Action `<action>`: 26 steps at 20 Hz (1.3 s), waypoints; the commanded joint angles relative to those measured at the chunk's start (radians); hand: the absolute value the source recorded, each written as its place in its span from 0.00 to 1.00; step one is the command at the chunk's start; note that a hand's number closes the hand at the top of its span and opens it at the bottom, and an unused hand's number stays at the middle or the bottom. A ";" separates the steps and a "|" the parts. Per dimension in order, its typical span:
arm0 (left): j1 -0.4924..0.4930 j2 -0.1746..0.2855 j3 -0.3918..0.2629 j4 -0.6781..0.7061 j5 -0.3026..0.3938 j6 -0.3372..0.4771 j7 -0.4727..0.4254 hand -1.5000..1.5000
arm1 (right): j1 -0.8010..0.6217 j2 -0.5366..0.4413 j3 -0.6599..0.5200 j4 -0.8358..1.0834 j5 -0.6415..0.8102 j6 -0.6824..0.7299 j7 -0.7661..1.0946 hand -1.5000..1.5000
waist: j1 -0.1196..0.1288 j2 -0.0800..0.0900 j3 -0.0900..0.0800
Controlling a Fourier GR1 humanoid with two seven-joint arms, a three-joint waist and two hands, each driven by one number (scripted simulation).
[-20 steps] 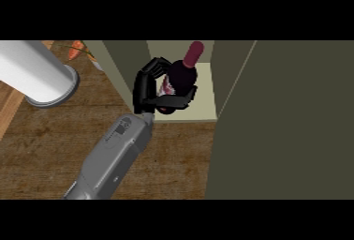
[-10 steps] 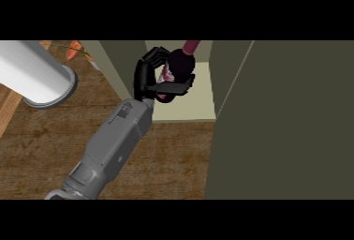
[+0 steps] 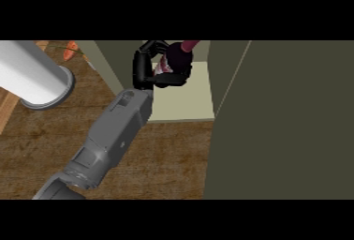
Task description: Pick up the wine, place it into the cabinet and close the cabinet
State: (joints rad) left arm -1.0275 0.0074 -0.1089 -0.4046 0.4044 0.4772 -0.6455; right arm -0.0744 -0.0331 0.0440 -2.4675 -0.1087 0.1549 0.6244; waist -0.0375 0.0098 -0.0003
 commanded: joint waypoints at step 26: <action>-0.111 0.006 0.184 0.273 0.084 -0.077 -0.125 1.00 | -0.037 0.021 0.026 -0.030 -0.056 -0.017 0.026 0.00 | -0.026 0.013 0.000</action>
State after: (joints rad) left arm -1.1416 -0.0003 0.0624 -0.1570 0.4922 0.3759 -0.7489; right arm -0.1006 -0.0107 0.0923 -2.4539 -0.1090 0.1490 0.6215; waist -0.0647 0.0178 0.0021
